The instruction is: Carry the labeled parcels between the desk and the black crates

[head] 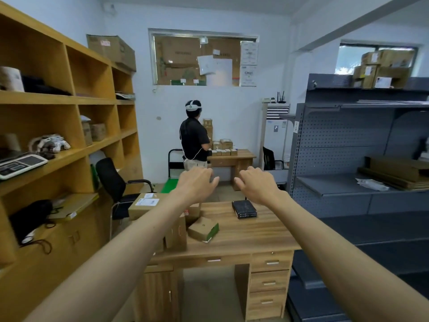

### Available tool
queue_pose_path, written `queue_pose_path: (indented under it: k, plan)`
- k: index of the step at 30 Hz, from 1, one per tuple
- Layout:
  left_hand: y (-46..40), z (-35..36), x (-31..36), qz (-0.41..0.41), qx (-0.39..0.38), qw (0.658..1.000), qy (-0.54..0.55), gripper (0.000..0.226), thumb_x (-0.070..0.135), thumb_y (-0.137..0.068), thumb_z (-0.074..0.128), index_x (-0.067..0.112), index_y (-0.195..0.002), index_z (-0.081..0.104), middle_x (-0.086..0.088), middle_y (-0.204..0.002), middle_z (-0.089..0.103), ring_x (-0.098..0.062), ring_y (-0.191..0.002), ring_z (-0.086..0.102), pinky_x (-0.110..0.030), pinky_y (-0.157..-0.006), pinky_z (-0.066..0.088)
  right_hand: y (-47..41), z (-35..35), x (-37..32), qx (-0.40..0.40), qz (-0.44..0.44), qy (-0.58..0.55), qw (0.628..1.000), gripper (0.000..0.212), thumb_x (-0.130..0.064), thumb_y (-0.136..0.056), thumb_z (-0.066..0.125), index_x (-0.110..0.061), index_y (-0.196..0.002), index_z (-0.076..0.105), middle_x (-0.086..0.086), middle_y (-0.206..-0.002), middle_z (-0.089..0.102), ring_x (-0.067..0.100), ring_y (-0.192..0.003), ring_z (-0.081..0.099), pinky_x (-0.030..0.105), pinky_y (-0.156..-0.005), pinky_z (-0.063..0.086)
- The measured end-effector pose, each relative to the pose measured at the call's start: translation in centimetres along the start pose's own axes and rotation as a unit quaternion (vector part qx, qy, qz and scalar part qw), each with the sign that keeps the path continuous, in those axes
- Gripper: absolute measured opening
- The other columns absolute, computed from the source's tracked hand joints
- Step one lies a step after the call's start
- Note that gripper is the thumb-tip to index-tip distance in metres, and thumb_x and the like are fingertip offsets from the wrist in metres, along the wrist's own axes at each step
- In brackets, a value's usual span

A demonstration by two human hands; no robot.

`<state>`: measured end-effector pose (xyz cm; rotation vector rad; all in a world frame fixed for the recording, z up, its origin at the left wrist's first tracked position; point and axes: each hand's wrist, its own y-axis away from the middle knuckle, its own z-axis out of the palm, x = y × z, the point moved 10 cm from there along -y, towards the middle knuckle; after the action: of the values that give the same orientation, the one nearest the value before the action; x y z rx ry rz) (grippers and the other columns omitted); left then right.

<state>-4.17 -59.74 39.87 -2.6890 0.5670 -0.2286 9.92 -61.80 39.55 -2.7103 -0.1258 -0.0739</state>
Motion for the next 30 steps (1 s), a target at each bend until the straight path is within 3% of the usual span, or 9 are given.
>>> queue_pose_path:
  k: [13,18,30]
  plan:
    - [-12.5,7.3,-5.6,0.021,-0.007,1.000,0.018,0.046,0.051,-0.105,0.038,0.018,-0.122,0.065,-0.004,-0.116,0.070,-0.023,-0.101,0.066,-0.043,-0.086,0.057,-11.6,7.6,2.2,-0.008,0.036,-0.002,0.999,0.042,-0.042,-0.106,0.031,-0.010,-0.112,0.058,0.014,-0.115,0.062,0.033,-0.107,0.059,0.045,-0.084,0.048]
    - [-17.2,9.6,-5.2,0.030,-0.001,1.000,0.007,0.045,0.049,-0.105,0.038,0.017,-0.120,0.065,-0.005,-0.119,0.069,-0.025,-0.107,0.065,-0.041,-0.086,0.051,-15.7,10.9,4.9,-0.017,0.042,0.004,0.999,0.042,-0.042,-0.106,0.030,-0.010,-0.109,0.059,0.013,-0.115,0.063,0.034,-0.108,0.058,0.044,-0.082,0.045]
    - [-32.1,16.5,-2.8,0.021,-0.019,1.000,-0.003,0.040,0.047,-0.105,0.038,0.015,-0.106,0.062,-0.004,-0.100,0.067,-0.025,-0.090,0.062,-0.039,-0.080,0.051,-27.5,16.8,14.8,-0.024,0.032,-0.001,0.999,0.044,-0.042,-0.107,0.029,-0.010,-0.115,0.057,0.014,-0.119,0.060,0.033,-0.107,0.058,0.043,-0.081,0.043]
